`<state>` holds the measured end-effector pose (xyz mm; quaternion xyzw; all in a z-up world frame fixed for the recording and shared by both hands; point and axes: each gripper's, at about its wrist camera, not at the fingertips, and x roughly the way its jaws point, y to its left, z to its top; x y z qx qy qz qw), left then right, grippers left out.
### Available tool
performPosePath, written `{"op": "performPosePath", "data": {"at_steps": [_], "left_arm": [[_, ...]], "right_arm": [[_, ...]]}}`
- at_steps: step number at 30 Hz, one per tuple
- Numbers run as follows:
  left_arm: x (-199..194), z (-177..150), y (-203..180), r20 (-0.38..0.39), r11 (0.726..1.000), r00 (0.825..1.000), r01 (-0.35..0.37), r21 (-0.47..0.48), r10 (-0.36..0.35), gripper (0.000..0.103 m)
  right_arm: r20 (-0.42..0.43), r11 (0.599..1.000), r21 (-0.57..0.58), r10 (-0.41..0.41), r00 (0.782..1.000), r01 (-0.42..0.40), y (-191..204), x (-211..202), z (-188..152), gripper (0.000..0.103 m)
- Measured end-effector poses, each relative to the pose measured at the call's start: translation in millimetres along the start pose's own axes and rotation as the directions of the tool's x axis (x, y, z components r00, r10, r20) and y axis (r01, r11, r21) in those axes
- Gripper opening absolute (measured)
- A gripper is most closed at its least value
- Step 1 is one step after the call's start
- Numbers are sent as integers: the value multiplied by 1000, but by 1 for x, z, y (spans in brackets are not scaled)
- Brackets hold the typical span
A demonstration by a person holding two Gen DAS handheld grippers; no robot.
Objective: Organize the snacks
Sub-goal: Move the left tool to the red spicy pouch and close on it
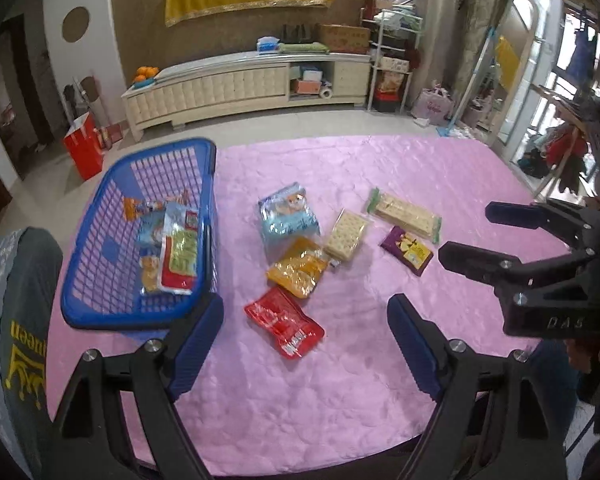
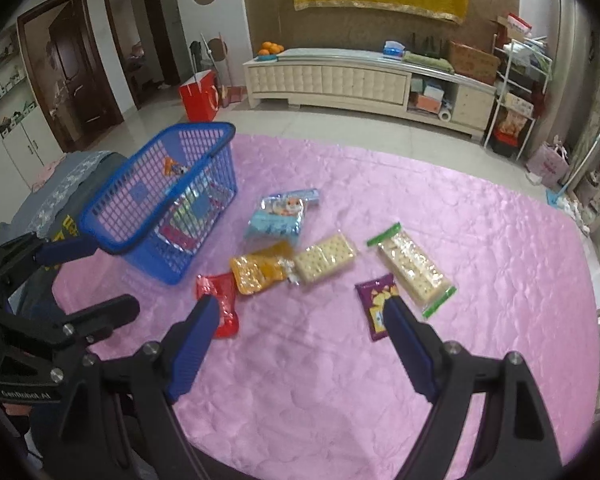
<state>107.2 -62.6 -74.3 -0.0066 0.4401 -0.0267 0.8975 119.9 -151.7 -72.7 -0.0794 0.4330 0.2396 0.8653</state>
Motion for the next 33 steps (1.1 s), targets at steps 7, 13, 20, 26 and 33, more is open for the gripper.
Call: {"op": "performPosePath", "data": {"at_steps": [7, 13, 20, 26, 33], "left_arm": [[26, -26, -2, -30, 993, 1000, -10, -120, 7, 82], [60, -46, 1, -99, 978, 995, -40, -206, 20, 82], [92, -50, 4, -144, 963, 985, -127, -237, 94, 82], [121, -49, 14, -181, 951, 977, -156, -267, 109, 82], [154, -50, 18, -207, 948, 969, -189, -254, 138, 82]], "right_arm": [[-27, 1000, -14, 4, 1000, -5, -6, 20, -22, 87], [-33, 999, -43, -4, 999, 2, -7, 42, -34, 87], [-69, 1000, -29, 0, 998, -2, -14, 76, -38, 87], [-101, 1000, -11, -11, 995, 10, -19, 98, -38, 87], [-132, 1000, -6, -29, 991, 28, -25, 120, -38, 87]]}}
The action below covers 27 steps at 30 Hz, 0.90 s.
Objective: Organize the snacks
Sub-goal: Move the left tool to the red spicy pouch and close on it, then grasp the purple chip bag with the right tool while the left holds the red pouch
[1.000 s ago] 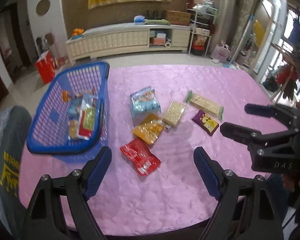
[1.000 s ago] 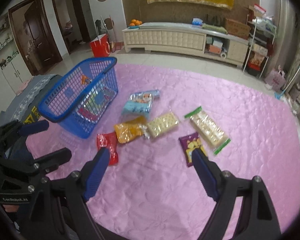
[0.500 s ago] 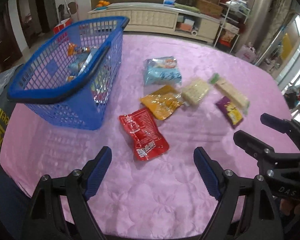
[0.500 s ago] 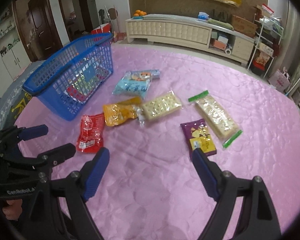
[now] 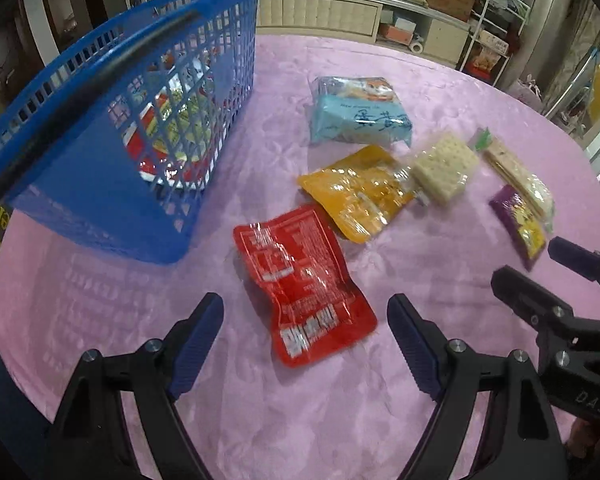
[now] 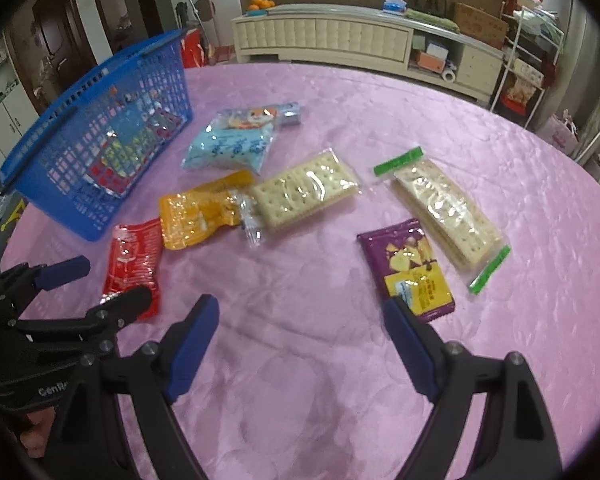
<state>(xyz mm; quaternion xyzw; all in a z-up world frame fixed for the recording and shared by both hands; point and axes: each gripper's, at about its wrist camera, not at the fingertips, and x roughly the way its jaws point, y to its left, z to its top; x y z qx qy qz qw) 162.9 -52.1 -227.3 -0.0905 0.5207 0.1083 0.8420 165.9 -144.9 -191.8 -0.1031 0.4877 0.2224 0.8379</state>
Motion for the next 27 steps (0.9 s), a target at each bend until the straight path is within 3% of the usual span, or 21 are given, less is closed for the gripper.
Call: {"op": "performPosePath", "data": {"at_steps": [12, 14, 16, 18, 20, 21, 27], "left_arm": [[32, 14, 8, -34, 998, 998, -47, -38, 46, 81], [32, 16, 9, -36, 997, 998, -61, -51, 59, 73], [29, 14, 7, -36, 998, 998, -51, -43, 50, 52], [26, 13, 3, -40, 999, 999, -37, -29, 36, 37], [25, 11, -2, -52, 1000, 999, -10, -18, 9, 30], [24, 10, -3, -52, 1000, 999, 9, -20, -10, 20], [10, 7, -3, -31, 993, 992, 119, -20, -120, 11]], "right_arm": [[-12, 1000, 28, -2, 1000, 3, -8, 9, 1, 87], [-15, 999, 50, -1, 1000, 1, -14, 7, 0, 88], [-18, 997, 78, 1, 1000, 1, -23, 3, -2, 88], [-24, 995, 102, 3, 1000, 0, -31, -1, -3, 88], [-25, 992, 129, -4, 1000, 7, -40, -7, -5, 88], [-23, 990, 139, -5, 1000, 9, -43, -11, -6, 88], [-8, 991, 133, -23, 1000, 24, -49, -33, -7, 88]]}}
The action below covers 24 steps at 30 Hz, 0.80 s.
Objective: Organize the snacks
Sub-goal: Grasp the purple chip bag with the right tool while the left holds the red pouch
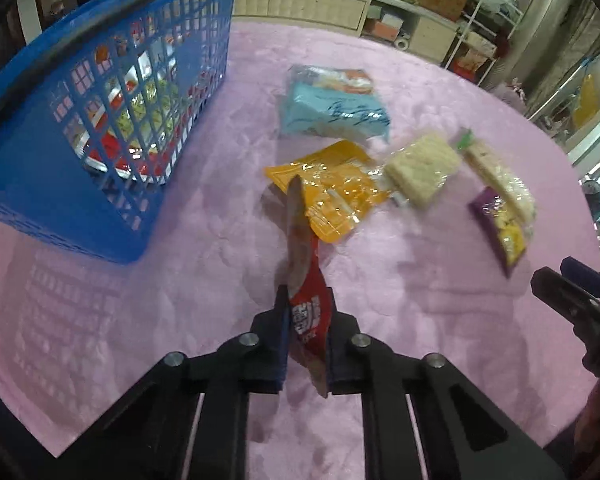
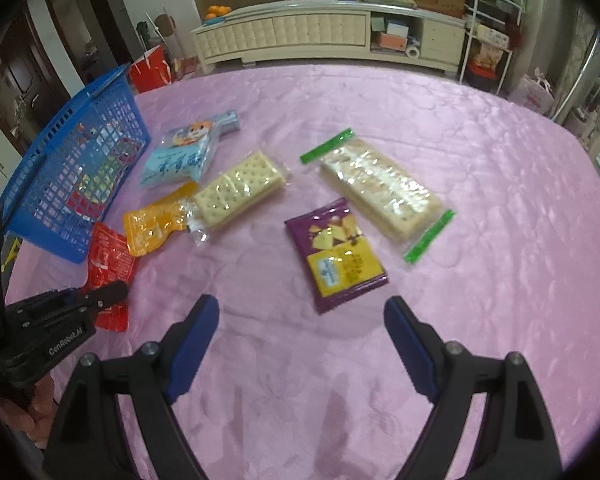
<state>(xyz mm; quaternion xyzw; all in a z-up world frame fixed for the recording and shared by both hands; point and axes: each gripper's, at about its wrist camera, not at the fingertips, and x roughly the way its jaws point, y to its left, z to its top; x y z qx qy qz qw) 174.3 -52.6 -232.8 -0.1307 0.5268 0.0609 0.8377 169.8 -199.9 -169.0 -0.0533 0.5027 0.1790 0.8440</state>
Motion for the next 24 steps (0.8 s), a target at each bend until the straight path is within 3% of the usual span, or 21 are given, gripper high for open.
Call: {"op": "performPosePath", "data": {"at_steps": [7, 13, 24], "left_arm": [[-29, 1, -10, 54, 996, 995, 78, 42, -80, 11], [-41, -2, -27, 44, 990, 991, 125, 72, -128, 11], [-19, 13, -50, 21, 979, 988, 151, 135, -156, 11]], "right_arm": [[-7, 1000, -24, -7, 1000, 7, -8, -3, 5, 88], [-40, 1000, -22, 1, 999, -2, -21, 15, 14, 87], [-94, 999, -24, 38, 995, -41, -30, 62, 24, 87]]}}
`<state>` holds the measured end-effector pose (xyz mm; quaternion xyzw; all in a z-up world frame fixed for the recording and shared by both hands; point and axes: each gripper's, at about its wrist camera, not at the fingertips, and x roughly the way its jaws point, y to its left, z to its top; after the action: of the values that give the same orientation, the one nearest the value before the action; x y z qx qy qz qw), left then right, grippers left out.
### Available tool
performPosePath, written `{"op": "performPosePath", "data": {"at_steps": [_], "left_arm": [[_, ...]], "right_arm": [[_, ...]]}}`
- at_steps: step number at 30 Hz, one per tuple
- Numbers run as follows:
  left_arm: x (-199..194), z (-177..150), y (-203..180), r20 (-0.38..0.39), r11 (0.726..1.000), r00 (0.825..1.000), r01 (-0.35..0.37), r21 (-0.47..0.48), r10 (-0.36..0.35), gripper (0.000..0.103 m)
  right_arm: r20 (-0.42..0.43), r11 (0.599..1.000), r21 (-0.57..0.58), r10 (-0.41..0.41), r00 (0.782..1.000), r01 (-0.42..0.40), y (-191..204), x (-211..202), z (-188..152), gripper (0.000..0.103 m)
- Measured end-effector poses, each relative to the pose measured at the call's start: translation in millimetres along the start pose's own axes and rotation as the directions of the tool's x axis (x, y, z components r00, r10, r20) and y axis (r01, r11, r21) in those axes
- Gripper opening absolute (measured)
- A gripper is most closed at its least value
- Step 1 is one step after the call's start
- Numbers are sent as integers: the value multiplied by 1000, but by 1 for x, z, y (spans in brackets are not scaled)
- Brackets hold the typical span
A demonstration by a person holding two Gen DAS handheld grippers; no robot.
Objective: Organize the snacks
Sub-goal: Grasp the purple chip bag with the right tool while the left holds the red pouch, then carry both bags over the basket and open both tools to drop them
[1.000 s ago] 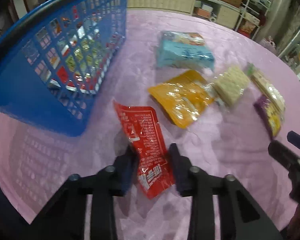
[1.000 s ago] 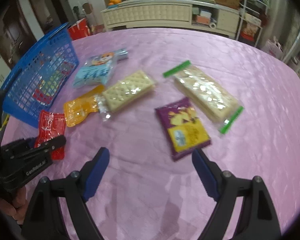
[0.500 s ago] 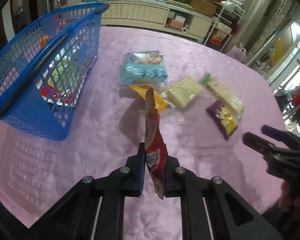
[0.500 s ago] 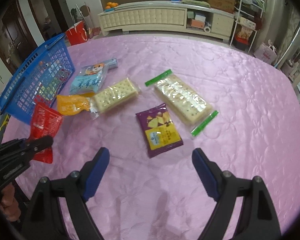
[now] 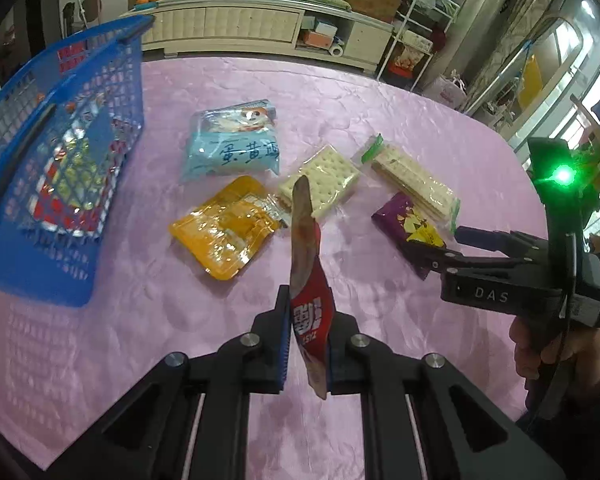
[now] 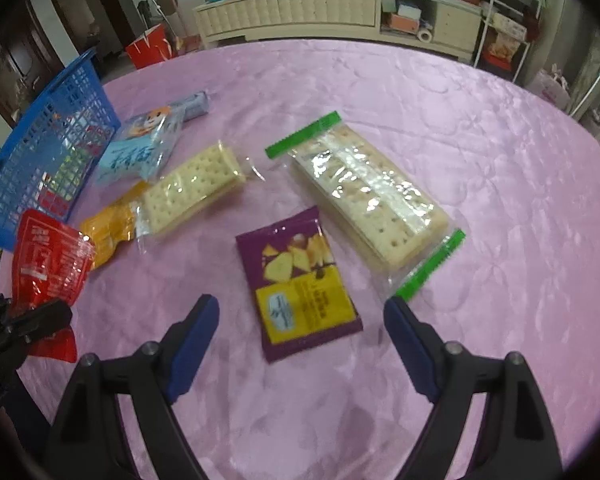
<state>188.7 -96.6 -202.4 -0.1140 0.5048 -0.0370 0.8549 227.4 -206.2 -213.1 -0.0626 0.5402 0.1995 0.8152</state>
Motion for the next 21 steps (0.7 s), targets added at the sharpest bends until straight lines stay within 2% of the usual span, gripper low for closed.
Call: {"op": "performPosePath", "data": {"at_steps": [2, 4, 7, 9, 11, 14, 21], "left_arm": [[7, 4, -1, -8, 1000, 1000, -5, 11, 5, 11], [13, 6, -1, -15, 1000, 1000, -1, 12, 1, 11], [19, 8, 0, -25, 1000, 1000, 6, 9, -5, 11], [22, 8, 0, -31, 1000, 999, 8, 7, -7, 11], [21, 7, -1, -32, 1000, 999, 11, 7, -11, 11], [18, 4, 0, -34, 1000, 999, 18, 7, -18, 11], [-10, -2, 7, 6, 1000, 1000, 16, 10, -16, 11]], "right_arm": [[3, 999, -16, -34, 999, 34, -1, 6, 3, 87], [14, 999, -32, -32, 999, 32, 0, 6, 5, 86], [20, 996, -71, -43, 999, 44, 3, 9, 6, 72], [21, 995, -92, -43, 999, 45, 6, 10, 5, 67], [25, 989, -127, -71, 997, 73, 13, 10, 3, 58], [20, 987, -144, -75, 997, 77, 18, 11, 0, 54], [41, 993, -115, -38, 998, 42, 26, -13, -4, 54]]}}
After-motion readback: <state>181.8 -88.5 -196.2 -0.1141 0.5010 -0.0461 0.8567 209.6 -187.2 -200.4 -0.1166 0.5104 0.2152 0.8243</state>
